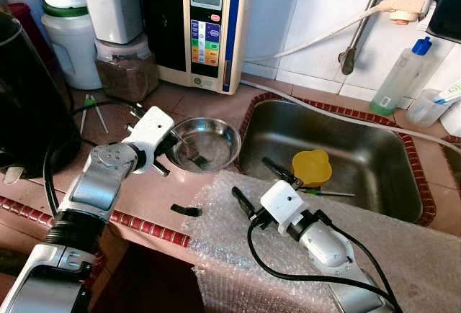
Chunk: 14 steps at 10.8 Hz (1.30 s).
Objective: Kitchen organization
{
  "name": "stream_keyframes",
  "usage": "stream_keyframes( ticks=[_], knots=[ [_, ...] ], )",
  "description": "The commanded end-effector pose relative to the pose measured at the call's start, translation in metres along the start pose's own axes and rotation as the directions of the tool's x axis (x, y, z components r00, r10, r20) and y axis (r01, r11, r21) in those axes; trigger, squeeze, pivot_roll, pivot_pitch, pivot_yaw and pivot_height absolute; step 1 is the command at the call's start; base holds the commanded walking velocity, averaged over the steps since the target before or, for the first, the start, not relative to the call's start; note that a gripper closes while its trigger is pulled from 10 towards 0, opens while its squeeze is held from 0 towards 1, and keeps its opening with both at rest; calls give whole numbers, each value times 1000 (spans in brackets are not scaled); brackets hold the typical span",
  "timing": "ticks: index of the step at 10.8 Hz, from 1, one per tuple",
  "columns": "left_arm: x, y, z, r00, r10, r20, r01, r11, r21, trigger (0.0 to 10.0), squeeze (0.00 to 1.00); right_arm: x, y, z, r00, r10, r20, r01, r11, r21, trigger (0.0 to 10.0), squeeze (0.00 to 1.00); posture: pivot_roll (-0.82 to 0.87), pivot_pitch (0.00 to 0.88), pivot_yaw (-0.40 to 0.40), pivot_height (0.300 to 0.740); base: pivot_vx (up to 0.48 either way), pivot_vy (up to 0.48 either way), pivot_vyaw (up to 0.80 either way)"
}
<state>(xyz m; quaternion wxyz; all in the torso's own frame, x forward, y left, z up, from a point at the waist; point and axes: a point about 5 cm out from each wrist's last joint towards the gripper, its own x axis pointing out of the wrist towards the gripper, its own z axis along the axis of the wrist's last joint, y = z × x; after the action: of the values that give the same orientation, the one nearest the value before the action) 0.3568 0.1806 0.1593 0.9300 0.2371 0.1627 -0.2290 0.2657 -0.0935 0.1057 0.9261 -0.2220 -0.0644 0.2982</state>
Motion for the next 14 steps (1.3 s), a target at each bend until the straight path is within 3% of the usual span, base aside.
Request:
stream_keyframes(
  ticks=[1,3,4,5,8,10,14],
  knots=[
    [-2,0,-1,1000,-4,-15,4,1000,18,10000,0,0,-4,-1,1000,-11,-4,11,1000,-8,10000,1000,179,0,-52,740,0,0,0],
    [-5,3,6,999,24,22,-25,999,29,10000,0,1,-4,-1,1000,-14,-4,14,1000,-6,10000,1000,184,0,-52,740,0,0,0],
    [-3,1,12,998,45,51,-45,999,9,10000,212,2,-4,-1,1000,-15,-2,15,1000,-6,10000,1000,184,0,-52,740,0,0,0],
    [-2,-1,15,996,50,74,-48,999,-23,10000,996,2,-4,-1,1000,-16,-1,16,1000,-6,10000,1000,184,0,-52,740,0,0,0],
    [2,-2,34,968,152,200,-114,975,-192,10000,1000,3,-5,0,1000,-19,4,19,1000,-8,10000,1000,179,0,-58,740,0,0,0],
    [9,-10,33,969,185,163,-132,949,-287,10000,1000,5,-4,2,1000,-17,11,17,1000,-9,10000,1000,176,0,-59,740,0,0,0],
    [1,-32,26,989,114,97,-78,947,-312,10000,1000,4,-5,0,1000,-19,8,19,1000,-13,10000,1000,174,0,-56,740,0,0,0]
  ],
)
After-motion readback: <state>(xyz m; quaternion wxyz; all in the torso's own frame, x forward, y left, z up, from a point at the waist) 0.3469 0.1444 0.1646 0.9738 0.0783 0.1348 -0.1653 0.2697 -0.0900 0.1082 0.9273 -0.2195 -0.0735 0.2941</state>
